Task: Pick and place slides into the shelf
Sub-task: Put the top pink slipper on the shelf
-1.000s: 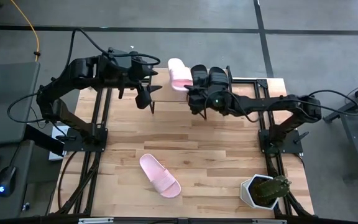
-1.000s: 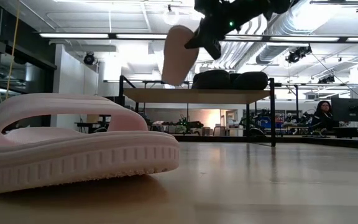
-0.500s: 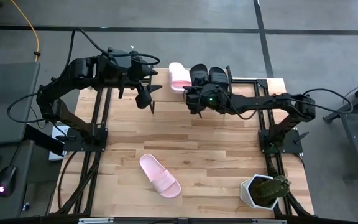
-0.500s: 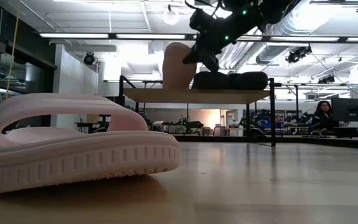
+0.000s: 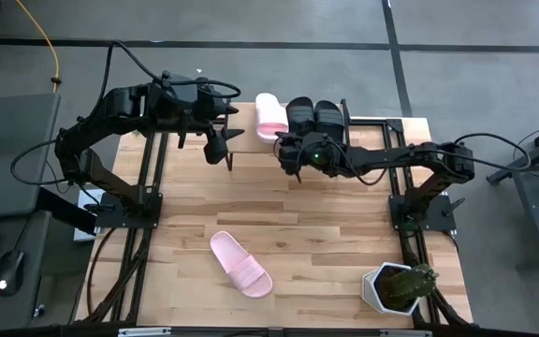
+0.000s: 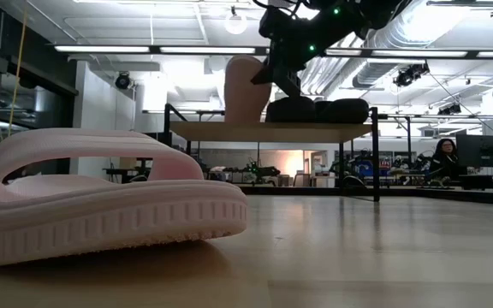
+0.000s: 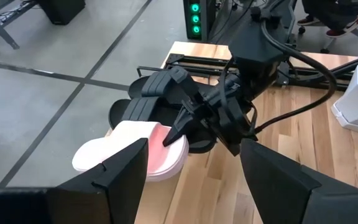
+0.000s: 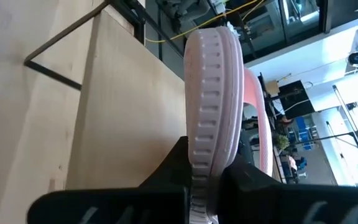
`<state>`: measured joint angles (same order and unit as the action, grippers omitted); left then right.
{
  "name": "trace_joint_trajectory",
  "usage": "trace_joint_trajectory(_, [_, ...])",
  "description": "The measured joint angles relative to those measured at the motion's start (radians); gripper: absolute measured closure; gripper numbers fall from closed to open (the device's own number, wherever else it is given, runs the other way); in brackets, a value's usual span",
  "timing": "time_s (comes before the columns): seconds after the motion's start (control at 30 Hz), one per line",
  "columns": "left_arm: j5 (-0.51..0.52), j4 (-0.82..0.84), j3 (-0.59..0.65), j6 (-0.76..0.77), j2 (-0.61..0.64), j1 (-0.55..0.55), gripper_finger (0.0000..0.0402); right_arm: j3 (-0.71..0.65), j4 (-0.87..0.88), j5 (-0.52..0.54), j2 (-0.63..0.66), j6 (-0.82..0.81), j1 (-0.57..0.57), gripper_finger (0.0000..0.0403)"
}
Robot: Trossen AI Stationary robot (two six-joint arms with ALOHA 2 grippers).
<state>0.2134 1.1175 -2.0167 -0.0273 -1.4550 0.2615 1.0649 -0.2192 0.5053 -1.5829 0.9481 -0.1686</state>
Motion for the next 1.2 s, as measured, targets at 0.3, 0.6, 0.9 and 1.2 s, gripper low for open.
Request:
trace_joint_trajectory(0.3, [0.000, 0.000, 0.000, 0.005, 0.000, 0.000, 0.0158, 0.000, 0.026, 0.049, 0.000, -0.014, 0.020, 0.0393])
trace_joint_trajectory(0.6, [0.000, -0.002, 0.000, 0.005, 0.000, 0.000, 0.0158, 0.000, 0.061, 0.042, 0.001, -0.084, 0.029, 0.0393])
trace_joint_trajectory(0.9, [0.000, -0.001, 0.000, 0.006, 0.000, 0.000, 0.0158, 0.001, 0.112, 0.089, 0.001, -0.126, 0.054, 0.0393])
trace_joint_trajectory(1.2, [0.000, -0.001, 0.000, 0.008, 0.000, 0.000, 0.0158, 0.001, 0.131, 0.089, 0.001, -0.145, 0.050, 0.0393])
